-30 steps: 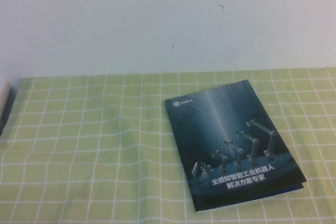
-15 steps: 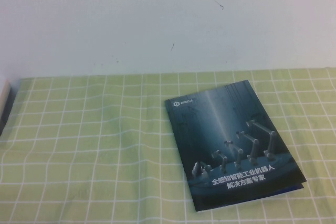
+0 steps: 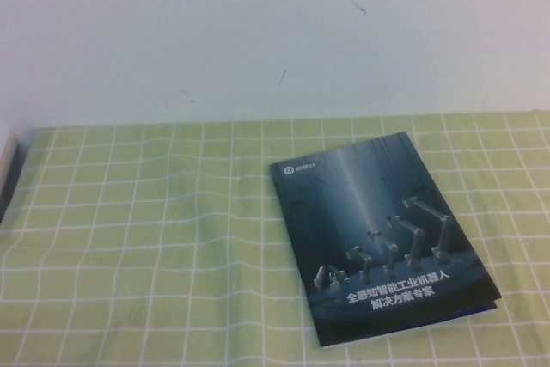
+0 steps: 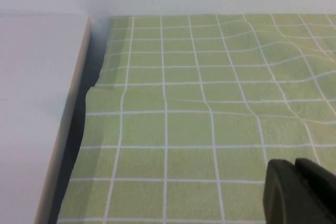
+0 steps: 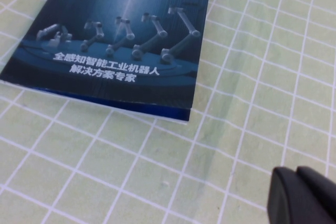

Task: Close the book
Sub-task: 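Close the open booklet and leave it lying on the table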

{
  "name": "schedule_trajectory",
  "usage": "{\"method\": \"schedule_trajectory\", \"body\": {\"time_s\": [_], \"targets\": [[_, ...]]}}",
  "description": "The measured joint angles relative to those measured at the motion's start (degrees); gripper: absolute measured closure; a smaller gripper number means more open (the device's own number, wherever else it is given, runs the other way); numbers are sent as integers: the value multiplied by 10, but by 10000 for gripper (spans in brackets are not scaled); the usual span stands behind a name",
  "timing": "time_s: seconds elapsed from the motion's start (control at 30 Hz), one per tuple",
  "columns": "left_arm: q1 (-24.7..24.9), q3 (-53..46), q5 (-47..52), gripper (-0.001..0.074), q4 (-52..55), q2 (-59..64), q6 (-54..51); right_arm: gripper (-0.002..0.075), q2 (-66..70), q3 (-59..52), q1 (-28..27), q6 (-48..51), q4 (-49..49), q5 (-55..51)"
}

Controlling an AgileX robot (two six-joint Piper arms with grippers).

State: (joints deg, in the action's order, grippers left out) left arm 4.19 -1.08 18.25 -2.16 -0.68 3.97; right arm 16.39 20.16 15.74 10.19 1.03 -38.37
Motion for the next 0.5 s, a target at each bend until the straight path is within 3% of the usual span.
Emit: {"method": "schedule_trajectory", "body": {"time_s": [0.33, 0.5], "targets": [[0, 0, 0, 738, 0, 0, 0, 729, -17, -1, -6, 0, -5, 0], [0, 0, 0, 738, 0, 0, 0, 729, -72, -8, -71, 0, -14, 9]]}}
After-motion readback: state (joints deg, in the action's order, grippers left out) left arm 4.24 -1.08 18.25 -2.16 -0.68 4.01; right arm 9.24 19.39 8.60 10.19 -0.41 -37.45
